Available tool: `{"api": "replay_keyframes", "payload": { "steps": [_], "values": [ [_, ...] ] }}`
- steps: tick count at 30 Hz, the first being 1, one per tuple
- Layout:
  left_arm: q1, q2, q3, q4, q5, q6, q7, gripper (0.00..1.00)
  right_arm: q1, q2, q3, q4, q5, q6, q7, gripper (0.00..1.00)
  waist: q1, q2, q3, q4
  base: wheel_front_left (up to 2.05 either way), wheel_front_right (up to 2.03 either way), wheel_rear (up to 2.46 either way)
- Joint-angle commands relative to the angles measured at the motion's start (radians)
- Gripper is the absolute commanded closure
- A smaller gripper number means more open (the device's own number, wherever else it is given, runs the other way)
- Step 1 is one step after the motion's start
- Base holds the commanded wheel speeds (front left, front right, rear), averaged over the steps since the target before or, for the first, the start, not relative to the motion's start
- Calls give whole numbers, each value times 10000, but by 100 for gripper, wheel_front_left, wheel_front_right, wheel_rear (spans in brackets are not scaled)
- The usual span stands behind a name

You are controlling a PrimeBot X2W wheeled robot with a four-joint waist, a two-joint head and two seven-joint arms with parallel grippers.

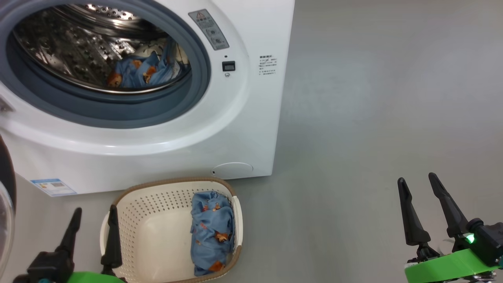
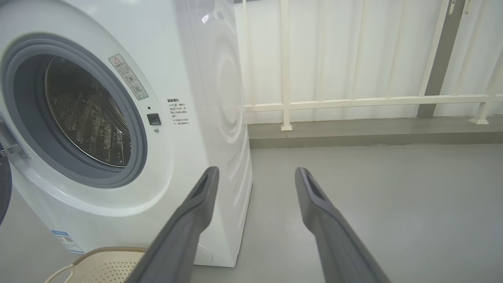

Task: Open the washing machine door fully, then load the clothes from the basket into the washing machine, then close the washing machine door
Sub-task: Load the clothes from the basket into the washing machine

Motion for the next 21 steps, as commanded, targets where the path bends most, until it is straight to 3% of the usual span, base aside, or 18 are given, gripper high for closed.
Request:
{"api": "replay_keyframes", "payload": {
  "steps": [1, 21],
  "values": [
    [-159, 78, 281, -64, -66, 4, -65, 0, -180, -92, 144, -277, 83, 44, -80, 0, 1, 0, 94, -36, 0, 0, 0],
    [-2152, 532, -1004, 3533, -707, 4, -65, 0, -1491, 440, 350, -493, 46, 44, -80, 0, 1, 0, 2587, -771, 0, 0, 0]
  ]
}}
